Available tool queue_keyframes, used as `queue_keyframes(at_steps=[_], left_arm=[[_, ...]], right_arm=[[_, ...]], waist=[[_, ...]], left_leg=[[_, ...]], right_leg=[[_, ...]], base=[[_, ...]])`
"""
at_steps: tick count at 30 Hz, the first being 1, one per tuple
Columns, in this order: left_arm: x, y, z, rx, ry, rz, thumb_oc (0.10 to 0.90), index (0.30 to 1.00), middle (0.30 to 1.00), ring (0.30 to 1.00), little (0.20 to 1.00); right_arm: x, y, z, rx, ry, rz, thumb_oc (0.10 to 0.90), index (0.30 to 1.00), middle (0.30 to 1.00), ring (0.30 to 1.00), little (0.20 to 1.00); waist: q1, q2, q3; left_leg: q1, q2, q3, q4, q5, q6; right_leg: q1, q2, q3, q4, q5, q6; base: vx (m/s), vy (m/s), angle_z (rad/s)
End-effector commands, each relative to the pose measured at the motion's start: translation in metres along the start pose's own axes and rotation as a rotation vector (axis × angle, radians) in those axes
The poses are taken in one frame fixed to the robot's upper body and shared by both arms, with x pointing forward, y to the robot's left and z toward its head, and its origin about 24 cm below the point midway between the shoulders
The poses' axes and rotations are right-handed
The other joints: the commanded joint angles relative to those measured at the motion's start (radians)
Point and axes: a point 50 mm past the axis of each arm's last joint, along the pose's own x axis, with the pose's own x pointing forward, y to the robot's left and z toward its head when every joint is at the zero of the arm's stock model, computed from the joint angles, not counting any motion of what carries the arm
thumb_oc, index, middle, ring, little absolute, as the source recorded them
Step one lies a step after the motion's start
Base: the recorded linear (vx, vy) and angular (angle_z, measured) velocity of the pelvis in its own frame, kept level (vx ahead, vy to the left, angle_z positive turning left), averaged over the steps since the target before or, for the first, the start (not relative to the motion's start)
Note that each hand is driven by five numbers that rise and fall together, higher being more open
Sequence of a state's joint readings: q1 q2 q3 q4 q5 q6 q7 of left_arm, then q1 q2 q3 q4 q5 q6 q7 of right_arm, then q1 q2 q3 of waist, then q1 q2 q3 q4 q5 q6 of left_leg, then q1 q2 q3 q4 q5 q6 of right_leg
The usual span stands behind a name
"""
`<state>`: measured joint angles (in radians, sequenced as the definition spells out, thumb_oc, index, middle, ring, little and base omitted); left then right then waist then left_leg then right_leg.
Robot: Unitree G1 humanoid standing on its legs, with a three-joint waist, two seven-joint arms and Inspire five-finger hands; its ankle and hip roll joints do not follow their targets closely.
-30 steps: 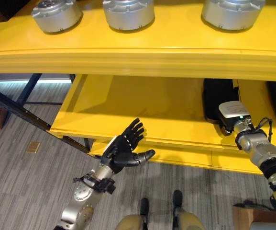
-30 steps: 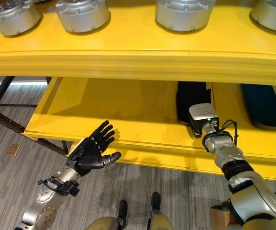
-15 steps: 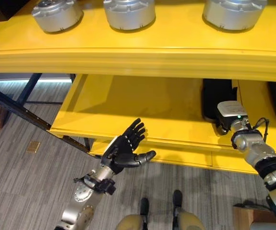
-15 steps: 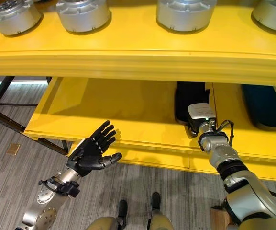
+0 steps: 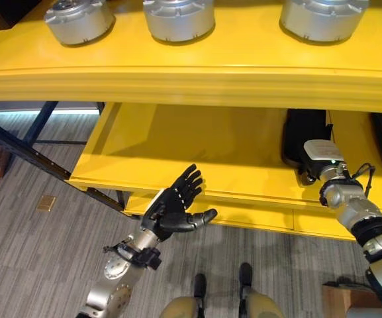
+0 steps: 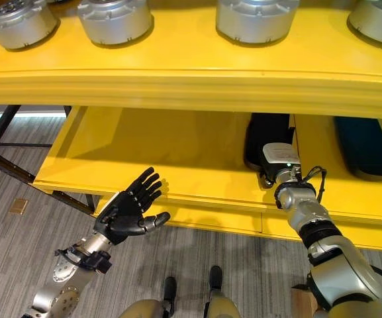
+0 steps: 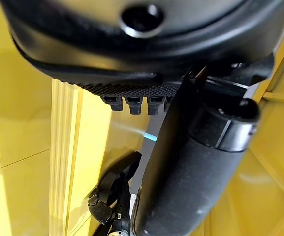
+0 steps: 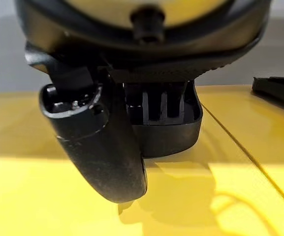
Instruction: Move parts from the plastic box to the shelf.
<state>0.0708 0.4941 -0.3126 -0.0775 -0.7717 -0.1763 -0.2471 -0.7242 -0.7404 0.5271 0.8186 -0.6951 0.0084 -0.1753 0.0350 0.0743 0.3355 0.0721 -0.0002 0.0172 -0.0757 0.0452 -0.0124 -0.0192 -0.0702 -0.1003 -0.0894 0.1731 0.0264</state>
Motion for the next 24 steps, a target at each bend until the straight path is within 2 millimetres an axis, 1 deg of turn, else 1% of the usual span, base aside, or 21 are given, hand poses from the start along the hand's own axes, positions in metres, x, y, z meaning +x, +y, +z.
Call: queue_keyframes(at_steps=[1, 6, 14, 21, 24], left_arm=[[0.0119, -0.0181, 0.0324, 0.048, -0.194, -0.122, 0.900, 1.000, 1.000, 1.000, 1.000], [0.0104, -0.0173, 0.0317, 0.050, -0.193, -0.123, 0.900, 1.000, 1.000, 1.000, 1.000], [0.0087, -0.0153, 0.0320, 0.061, -0.188, -0.123, 0.900, 1.000, 1.000, 1.000, 1.000], [0.0069, -0.0140, 0.0317, 0.065, -0.185, -0.126, 0.900, 1.000, 1.000, 1.000, 1.000], [0.0070, -0.0144, 0.0320, 0.066, -0.188, -0.123, 0.900, 1.000, 1.000, 1.000, 1.000]], right_arm=[[0.0106, -0.0283, 0.0039, -0.149, -0.050, -0.076, 0.900, 1.000, 1.000, 1.000, 1.000], [0.0099, -0.0294, 0.0046, -0.213, -0.074, -0.077, 0.900, 1.000, 1.000, 1.000, 1.000], [0.0077, -0.0244, 0.0053, -0.340, -0.106, -0.036, 0.900, 1.000, 1.000, 1.000, 1.000], [0.0056, -0.0210, -0.0011, -0.380, -0.065, -0.008, 0.900, 1.000, 1.000, 1.000, 1.000], [0.0054, -0.0206, 0.0004, -0.380, -0.071, -0.013, 0.900, 1.000, 1.000, 1.000, 1.000]], waist=[[0.031, -0.030, -0.035], [0.033, -0.034, -0.038], [0.037, -0.043, -0.042], [0.039, -0.051, -0.043], [0.038, -0.053, -0.042]], left_leg=[[-0.061, 0.057, 0.012, 0.076, -0.074, -0.020], [-0.059, 0.056, 0.012, 0.076, -0.075, -0.019], [-0.061, 0.058, 0.014, 0.077, -0.076, -0.018], [-0.060, 0.061, 0.015, 0.078, -0.077, -0.016], [-0.060, 0.062, 0.017, 0.077, -0.077, -0.015]], right_leg=[[0.022, -0.052, -0.008, 0.087, -0.161, 0.051], [0.024, -0.052, -0.008, 0.086, -0.160, 0.053], [0.026, -0.052, -0.009, 0.084, -0.160, 0.056], [0.029, -0.051, -0.010, 0.083, -0.160, 0.057], [0.027, -0.049, -0.008, 0.083, -0.159, 0.058]], base=[[0.00, 0.000, 0.00], [0.00, 0.000, 0.00], [0.00, 0.000, 0.00], [0.00, 0.000, 0.00], [0.00, 0.000, 0.00]])
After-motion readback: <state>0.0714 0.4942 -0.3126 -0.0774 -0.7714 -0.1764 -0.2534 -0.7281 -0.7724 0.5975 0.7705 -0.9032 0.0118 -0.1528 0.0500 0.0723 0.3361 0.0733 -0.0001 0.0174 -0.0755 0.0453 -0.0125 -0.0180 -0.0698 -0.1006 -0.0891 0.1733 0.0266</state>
